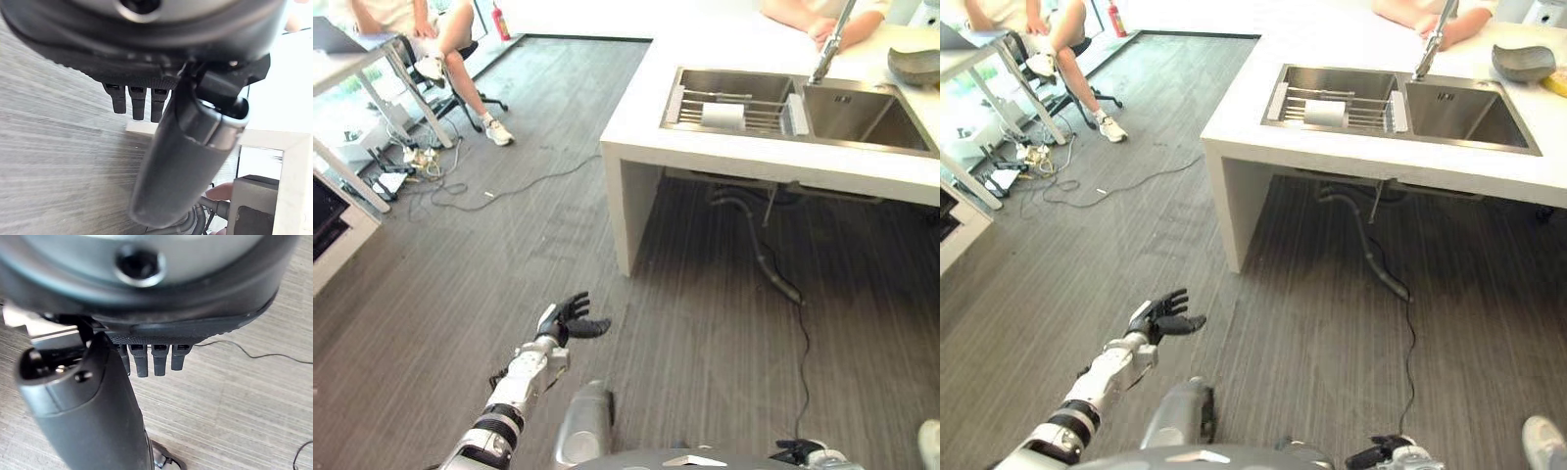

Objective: Place the dishes in the dishwasher.

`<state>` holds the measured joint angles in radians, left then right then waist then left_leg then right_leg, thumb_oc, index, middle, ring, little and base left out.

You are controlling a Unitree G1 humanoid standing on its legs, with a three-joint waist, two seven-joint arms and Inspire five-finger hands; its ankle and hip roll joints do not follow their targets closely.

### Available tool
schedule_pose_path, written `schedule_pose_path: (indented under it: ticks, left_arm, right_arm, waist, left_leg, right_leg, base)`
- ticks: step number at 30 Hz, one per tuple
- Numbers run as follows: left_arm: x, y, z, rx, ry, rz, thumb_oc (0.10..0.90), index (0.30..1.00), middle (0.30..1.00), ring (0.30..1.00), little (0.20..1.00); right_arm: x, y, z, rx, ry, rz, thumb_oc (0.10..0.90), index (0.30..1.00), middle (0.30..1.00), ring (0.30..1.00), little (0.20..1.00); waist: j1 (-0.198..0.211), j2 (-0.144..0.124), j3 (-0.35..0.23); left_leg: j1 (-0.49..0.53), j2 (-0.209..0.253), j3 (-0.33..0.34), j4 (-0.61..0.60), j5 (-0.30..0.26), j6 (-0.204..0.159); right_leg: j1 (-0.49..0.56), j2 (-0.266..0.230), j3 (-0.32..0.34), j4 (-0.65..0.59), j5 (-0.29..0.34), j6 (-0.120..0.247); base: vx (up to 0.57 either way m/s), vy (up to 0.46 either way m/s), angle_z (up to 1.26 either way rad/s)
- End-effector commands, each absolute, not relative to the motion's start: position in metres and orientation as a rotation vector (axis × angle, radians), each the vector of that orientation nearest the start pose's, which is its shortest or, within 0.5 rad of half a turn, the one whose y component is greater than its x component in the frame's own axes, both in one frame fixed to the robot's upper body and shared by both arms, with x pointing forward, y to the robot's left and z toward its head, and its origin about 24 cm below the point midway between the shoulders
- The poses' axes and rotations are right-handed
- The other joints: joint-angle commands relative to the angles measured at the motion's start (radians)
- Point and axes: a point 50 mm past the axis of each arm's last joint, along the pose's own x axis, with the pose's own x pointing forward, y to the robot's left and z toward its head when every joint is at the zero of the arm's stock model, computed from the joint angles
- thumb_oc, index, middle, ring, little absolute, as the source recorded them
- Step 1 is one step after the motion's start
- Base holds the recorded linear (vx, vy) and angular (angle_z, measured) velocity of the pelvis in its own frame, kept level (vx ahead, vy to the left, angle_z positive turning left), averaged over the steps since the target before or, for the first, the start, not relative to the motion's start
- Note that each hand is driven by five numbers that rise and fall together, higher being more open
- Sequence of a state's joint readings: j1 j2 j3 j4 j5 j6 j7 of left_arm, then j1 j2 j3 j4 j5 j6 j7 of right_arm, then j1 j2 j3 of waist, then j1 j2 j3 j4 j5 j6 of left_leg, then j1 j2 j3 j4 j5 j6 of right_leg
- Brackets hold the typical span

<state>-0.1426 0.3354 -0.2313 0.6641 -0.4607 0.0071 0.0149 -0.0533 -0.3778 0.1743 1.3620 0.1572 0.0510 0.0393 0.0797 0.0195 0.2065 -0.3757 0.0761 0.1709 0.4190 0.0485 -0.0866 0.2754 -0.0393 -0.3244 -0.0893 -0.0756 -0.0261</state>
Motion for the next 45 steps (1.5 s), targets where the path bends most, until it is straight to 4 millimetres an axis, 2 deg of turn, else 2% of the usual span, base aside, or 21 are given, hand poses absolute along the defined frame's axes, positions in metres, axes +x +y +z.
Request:
schedule_pose_path:
  ticks: [1, 2, 5, 8, 9, 10, 12, 13, 14, 15, 16, 17, 20, 24, 25, 27, 32, 35, 39, 42, 45]
  left_arm:
    - [0.285, 0.23, 0.003, -0.046, 0.226, 0.064, 0.8, 0.9, 0.9, 0.9, 0.9]
    - [0.289, 0.239, 0.018, -0.076, 0.169, 0.092, 0.8, 0.9, 0.9, 0.9, 0.9]
    - [0.29, 0.252, 0.043, -0.096, 0.061, 0.117, 0.8, 0.9, 0.9, 0.9, 0.9]
    - [0.293, 0.258, 0.07, -0.086, -0.052, 0.133, 0.8, 0.9, 0.9, 0.9, 0.9]
    - [0.293, 0.258, 0.071, -0.086, -0.052, 0.133, 0.8, 0.9, 0.9, 0.9, 0.9]
    - [0.292, 0.264, 0.088, -0.065, -0.126, 0.143, 0.8, 0.9, 0.9, 0.9, 0.9]
    - [0.289, 0.272, 0.101, -0.03, -0.177, 0.174, 0.8, 0.9, 0.9, 0.9, 0.9]
    - [0.289, 0.272, 0.101, -0.031, -0.177, 0.174, 0.8, 0.9, 0.9, 0.9, 0.9]
    - [0.287, 0.277, 0.12, -0.01, -0.257, 0.192, 0.8, 0.9, 0.9, 0.9, 0.9]
    - [0.286, 0.277, 0.12, -0.01, -0.257, 0.192, 0.8, 0.9, 0.9, 0.9, 0.9]
    - [0.287, 0.277, 0.137, 0.016, -0.329, 0.183, 0.8, 0.9, 0.9, 0.9, 0.9]
    - [0.286, 0.277, 0.142, 0.028, -0.347, 0.18, 0.8, 0.9, 0.9, 0.9, 0.9]
    - [0.276, 0.287, 0.151, 0.047, -0.416, 0.264, 0.8, 0.9, 0.9, 0.9, 0.9]
    - [0.27, 0.296, 0.156, 0.07, -0.454, 0.349, 0.8, 0.9, 0.9, 0.9, 0.9]
    - [0.27, 0.296, 0.156, 0.07, -0.454, 0.35, 0.8, 0.9, 0.9, 0.9, 0.9]
    - [0.265, 0.298, 0.157, 0.088, -0.466, 0.367, 0.8, 0.9, 0.9, 0.9, 0.9]
    - [0.268, 0.285, 0.165, 0.042, -0.53, 0.345, 0.8, 0.9, 0.9, 0.9, 0.9]
    - [0.281, 0.255, 0.168, 0.006, -0.551, 0.274, 0.8, 0.9, 0.9, 0.9, 0.9]
    - [0.288, 0.243, 0.169, 0.012, -0.555, 0.248, 0.8, 0.9, 0.9, 0.9, 0.9]
    - [0.295, 0.237, 0.183, 0.088, -0.594, 0.208, 0.8, 0.9, 0.9, 0.9, 0.9]
    - [0.3, 0.234, 0.191, 0.18, -0.614, 0.193, 0.8, 0.9, 0.9, 0.9, 0.9]
  right_arm:
    - [0.075, -0.301, -0.145, -0.294, 1.344, -0.208, 0.8, 0.9, 0.9, 0.9, 0.9]
    - [0.071, -0.3, -0.146, -0.282, 1.359, -0.207, 0.8, 0.9, 0.9, 0.9, 0.9]
    - [0.063, -0.29, -0.151, -0.257, 1.39, -0.188, 0.8, 0.9, 0.9, 0.9, 0.9]
    - [0.058, -0.287, -0.153, -0.179, 1.398, -0.21, 0.8, 0.9, 0.9, 0.9, 0.9]
    - [0.059, -0.287, -0.153, -0.179, 1.398, -0.21, 0.8, 0.9, 0.9, 0.9, 0.9]
    - [0.066, -0.289, -0.151, -0.151, 1.369, -0.224, 0.8, 0.9, 0.9, 0.9, 0.9]
    - [0.074, -0.29, -0.149, -0.143, 1.344, -0.228, 0.8, 0.9, 0.9, 0.9, 0.9]
    - [0.074, -0.29, -0.149, -0.143, 1.343, -0.228, 0.8, 0.9, 0.9, 0.9, 0.9]
    - [0.075, -0.293, -0.148, -0.106, 1.328, -0.269, 0.8, 0.9, 0.9, 0.9, 0.9]
    - [0.075, -0.292, -0.148, -0.106, 1.328, -0.269, 0.8, 0.9, 0.9, 0.9, 0.9]
    - [0.076, -0.296, -0.147, -0.093, 1.316, -0.29, 0.8, 0.9, 0.9, 0.9, 0.9]
    - [0.076, -0.297, -0.146, -0.085, 1.316, -0.298, 0.8, 0.9, 0.9, 0.9, 0.9]
    - [0.065, -0.26, -0.16, -0.058, 1.314, -0.203, 0.8, 0.9, 0.9, 0.9, 0.9]
    - [0.063, -0.232, -0.166, -0.056, 1.299, -0.083, 0.8, 0.9, 0.9, 0.9, 0.9]
    - [0.063, -0.232, -0.166, -0.057, 1.299, -0.083, 0.8, 0.9, 0.9, 0.9, 0.9]
    - [0.062, -0.212, -0.169, -0.107, 1.3, 0.041, 0.8, 0.9, 0.9, 0.9, 0.9]
    - [0.071, -0.216, -0.164, -0.171, 1.237, 0.069, 0.8, 0.9, 0.9, 0.9, 0.9]
    - [0.058, -0.221, -0.163, -0.186, 1.232, 0.044, 0.8, 0.9, 0.9, 0.9, 0.9]
    - [0.046, -0.226, -0.163, -0.161, 1.254, 0.002, 0.8, 0.9, 0.9, 0.9, 0.9]
    - [0.027, -0.228, -0.164, -0.116, 1.287, -0.028, 0.8, 0.9, 0.9, 0.9, 0.9]
    - [0.006, -0.226, -0.166, -0.049, 1.334, -0.068, 0.8, 0.9, 0.9, 0.9, 0.9]
  waist:
    - [0.053, 0.02, 0.004]
    - [0.073, 0.018, 0.002]
    - [0.09, 0.002, -0.021]
    - [0.08, -0.012, -0.019]
    - [0.083, -0.01, -0.022]
    - [0.052, 0.008, 0.0]
    - [0.042, 0.036, 0.015]
    - [0.043, 0.038, 0.014]
    - [0.045, 0.047, 0.018]
    - [0.043, 0.047, 0.021]
    - [0.051, 0.053, 0.016]
    - [0.054, 0.054, 0.012]
    - [0.017, 0.04, 0.002]
    - [-0.012, 0.019, -0.014]
    - [-0.013, 0.02, -0.013]
    - [-0.005, 0.017, -0.014]
    - [-0.038, 0.03, 0.001]
    - [-0.095, 0.038, 0.018]
    - [-0.106, 0.055, 0.023]
    - [-0.113, 0.065, 0.017]
    - [-0.136, 0.066, 0.011]
  left_leg:
    - [0.162, -0.047, 0.031, -0.244, 0.035, 0.025]
    - [0.126, -0.049, 0.037, -0.329, 0.08, 0.003]
    - [0.186, -0.071, 0.05, -0.341, 0.048, 0.057]
    - [0.261, -0.088, 0.075, -0.348, -0.022, 0.115]
    - [0.256, -0.085, 0.077, -0.348, -0.02, 0.115]
    - [0.298, -0.082, 0.074, -0.34, -0.055, 0.141]
    - [0.343, -0.074, 0.07, -0.341, -0.08, 0.159]
    - [0.341, -0.072, 0.071, -0.342, -0.078, 0.159]
    - [0.391, -0.068, 0.072, -0.352, -0.104, 0.142]
    - [0.395, -0.069, 0.07, -0.353, -0.104, 0.141]
    - [0.399, -0.049, 0.059, -0.347, -0.107, 0.112]
    - [0.402, -0.039, 0.056, -0.344, -0.114, 0.1]
    - [0.401, -0.024, 0.044, -0.314, -0.14, 0.065]
    - [0.403, 0.032, 0.04, -0.283, -0.131, 0.015]
    - [0.404, 0.034, 0.04, -0.282, -0.131, 0.014]
    - [0.401, 0.118, 0.031, -0.263, -0.089, -0.028]
    - [0.394, 0.199, 0.044, -0.261, 0.051, -0.063]
    - [0.388, 0.274, 0.245, -0.237, 0.099, -0.077]
    - [0.359, 0.196, 0.241, -0.256, 0.05, -0.062]
    - [0.376, 0.114, 0.143, -0.357, 0.035, -0.066]
    - [0.384, 0.109, 0.17, -0.392, 0.047, -0.069]
  right_leg:
    - [-0.077, 0.025, 0.029, 0.08, -0.059, 0.092]
    - [-0.031, 0.046, 0.053, 0.078, -0.086, 0.093]
    - [-0.033, 0.045, 0.076, 0.172, -0.117, 0.109]
    - [-0.176, -0.046, 0.051, 0.563, 0.03, 0.243]
    - [-0.182, -0.044, 0.053, 0.564, 0.032, 0.242]
    - [-0.271, -0.094, 0.057, 0.794, 0.098, 0.273]
    - [-0.331, -0.135, 0.025, 0.915, 0.096, 0.273]
    - [-0.333, -0.132, 0.025, 0.913, 0.099, 0.272]
    - [-0.326, -0.23, -0.04, 0.792, 0.038, 0.247]
    - [-0.321, -0.23, -0.043, 0.79, 0.037, 0.247]
    - [-0.304, -0.283, -0.075, 0.624, -0.009, 0.204]
    - [-0.297, -0.304, -0.072, 0.549, 0.01, 0.204]
    - [-0.302, -0.333, 0.081, 0.369, 0.095, 0.229]
    - [-0.286, -0.292, 0.186, 0.314, 0.084, 0.256]
    - [-0.285, -0.29, 0.185, 0.313, 0.084, 0.255]
    - [-0.239, -0.226, 0.137, 0.243, 0.003, 0.225]
    - [-0.219, -0.134, 0.097, 0.2, -0.025, 0.173]
    - [-0.164, -0.098, 0.018, 0.156, -0.054, 0.135]
    - [-0.155, -0.093, 0.011, 0.128, -0.049, 0.141]
    - [-0.162, -0.089, 0.032, 0.094, -0.026, 0.158]
    - [-0.16, -0.094, 0.027, 0.074, -0.006, 0.169]
  base:
    - [0.45, -0.031, -0.31]
    - [0.62, -0.025, -0.3]
    - [0.49, 0.016, -0.65]
    - [0.34, 0.074, -0.86]
    - [0.27, 0.118, -0.48]
    - [0.25, 0.098, -0.14]
    - [0.24, 0.076, 0.08]
    - [0.28, -0.042, 0.06]
    - [0.21, -0.063, 0.05]
    - [0.34, -0.221, -0.15]
    - [0.18, -0.25, -0.13]
    - [0.24, -0.348, -0.01]
    - [0.18, -0.312, 0.26]
    - [0.13, -0.308, 0.06]
    - [0.14, -0.574, -0.26]
    - [0.12, -0.535, -0.3]
    - [0.06, -0.311, -0.05]
    - [0.06, -0.312, 0.25]
    - [0.01, -0.055, 0.3]
    - [0.03, 0.042, -0.17]
    - [0.0, 0.069, -0.28]
